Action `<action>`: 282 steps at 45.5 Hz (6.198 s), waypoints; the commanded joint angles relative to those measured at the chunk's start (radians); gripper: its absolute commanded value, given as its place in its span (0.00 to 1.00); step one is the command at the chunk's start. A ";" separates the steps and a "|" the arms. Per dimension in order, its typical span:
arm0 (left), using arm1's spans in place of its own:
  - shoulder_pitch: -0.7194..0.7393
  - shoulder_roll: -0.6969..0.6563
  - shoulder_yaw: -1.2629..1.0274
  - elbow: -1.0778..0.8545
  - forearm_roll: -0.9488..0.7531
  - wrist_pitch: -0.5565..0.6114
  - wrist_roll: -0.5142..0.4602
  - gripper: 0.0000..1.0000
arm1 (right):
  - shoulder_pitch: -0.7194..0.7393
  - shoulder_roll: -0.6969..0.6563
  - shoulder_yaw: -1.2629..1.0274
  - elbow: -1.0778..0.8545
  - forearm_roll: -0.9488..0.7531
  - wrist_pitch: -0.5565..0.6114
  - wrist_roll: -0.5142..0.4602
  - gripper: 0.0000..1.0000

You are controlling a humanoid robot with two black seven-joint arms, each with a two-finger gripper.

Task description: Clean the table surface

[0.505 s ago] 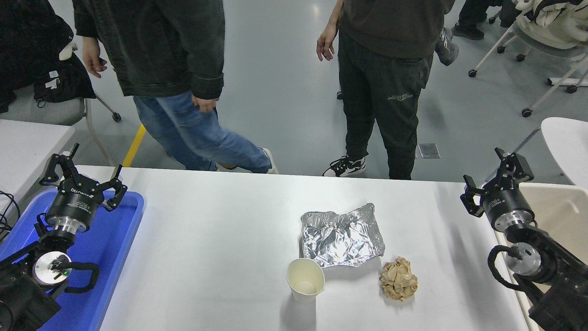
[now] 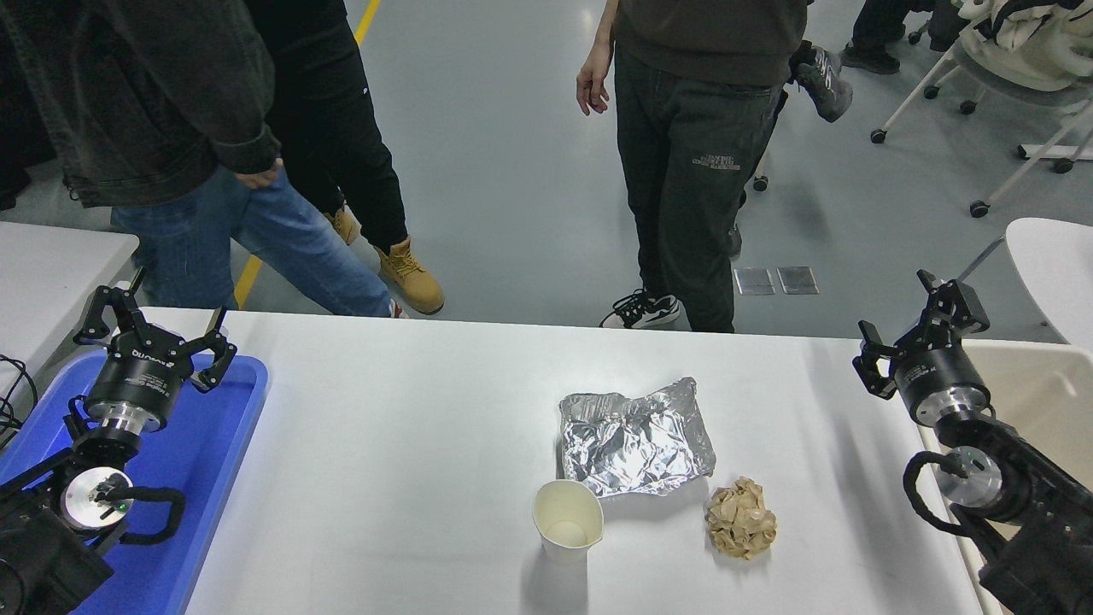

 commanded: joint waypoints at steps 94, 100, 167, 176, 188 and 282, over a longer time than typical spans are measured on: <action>0.000 0.000 -0.001 0.000 0.000 0.000 0.000 1.00 | 0.945 -0.239 -1.258 0.005 -0.520 0.423 0.006 0.99; 0.000 0.000 -0.001 0.000 0.000 0.000 0.000 1.00 | 1.026 -0.147 -1.261 0.017 -0.640 0.461 0.036 0.99; 0.000 -0.001 -0.001 0.000 0.000 0.000 0.000 1.00 | 1.132 0.341 -1.546 0.189 -0.891 0.489 0.038 0.99; 0.000 0.000 -0.001 0.000 0.000 0.000 0.000 1.00 | 1.099 0.341 -1.531 0.275 -0.891 0.477 0.032 0.99; 0.000 0.000 0.000 0.000 0.000 0.000 0.000 1.00 | 1.030 0.331 -1.514 0.322 -0.913 0.442 0.019 0.99; 0.000 0.000 -0.001 0.000 0.000 0.000 0.000 1.00 | 0.823 0.271 -1.530 0.238 -1.003 0.257 0.007 0.73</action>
